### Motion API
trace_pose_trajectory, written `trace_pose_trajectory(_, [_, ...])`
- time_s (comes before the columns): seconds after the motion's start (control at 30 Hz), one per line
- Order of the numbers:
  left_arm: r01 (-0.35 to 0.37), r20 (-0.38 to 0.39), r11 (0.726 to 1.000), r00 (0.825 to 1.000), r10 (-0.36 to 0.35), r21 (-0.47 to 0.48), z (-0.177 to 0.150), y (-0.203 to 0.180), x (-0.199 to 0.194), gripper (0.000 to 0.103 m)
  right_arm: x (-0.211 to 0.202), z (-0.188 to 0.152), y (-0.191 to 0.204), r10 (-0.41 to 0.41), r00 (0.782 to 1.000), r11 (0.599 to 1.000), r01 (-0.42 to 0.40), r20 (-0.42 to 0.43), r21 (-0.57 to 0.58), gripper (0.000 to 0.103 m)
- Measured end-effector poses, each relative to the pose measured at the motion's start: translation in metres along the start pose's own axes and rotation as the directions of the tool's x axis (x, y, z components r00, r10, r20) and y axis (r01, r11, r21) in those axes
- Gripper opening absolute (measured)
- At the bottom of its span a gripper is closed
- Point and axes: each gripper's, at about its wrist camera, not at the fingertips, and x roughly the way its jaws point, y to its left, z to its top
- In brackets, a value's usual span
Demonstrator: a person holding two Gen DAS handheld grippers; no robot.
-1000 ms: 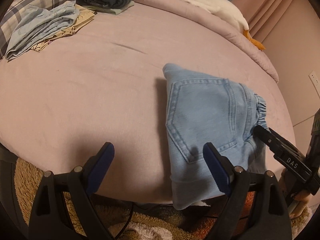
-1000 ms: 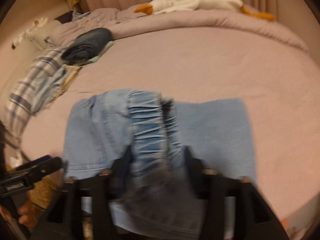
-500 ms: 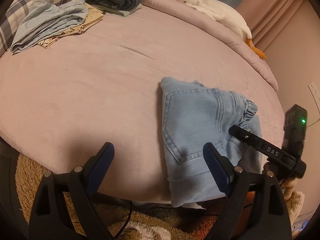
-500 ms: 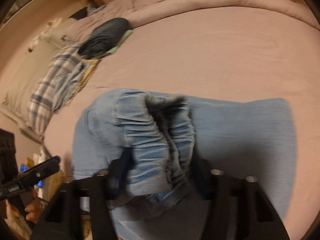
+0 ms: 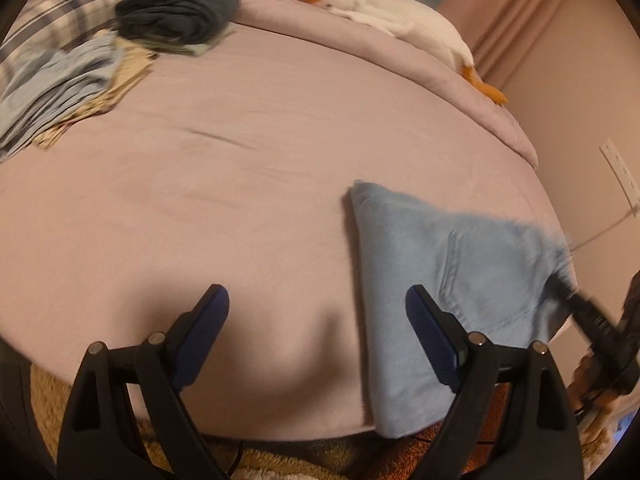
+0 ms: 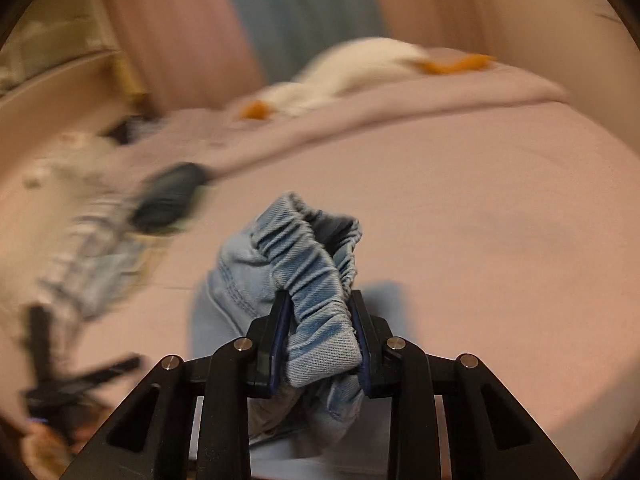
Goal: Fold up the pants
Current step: 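Grasp the folded cuff end with the right gripper and lift it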
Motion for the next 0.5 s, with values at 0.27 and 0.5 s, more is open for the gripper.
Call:
trace_pose_trajectory(0.27, [0.041, -0.078, 0.998, 0.996, -0.038, 0.044, 0.020, -0.024, 0.049, 0.067, 0.033, -0.033, -0.023, -0.102, 0.990, 0.994, 0.106, -0.100, 0.033, 0.030])
trace_pose_trajectory(0.5, [0.074, -0.165, 0.996, 0.984, -0.067, 0.040, 0.005, -0.022, 0.078, 0.069, 0.035, -0.030, -0.023, -0.123, 0.987, 0.992, 0.126, -0.103, 0.015, 0.030])
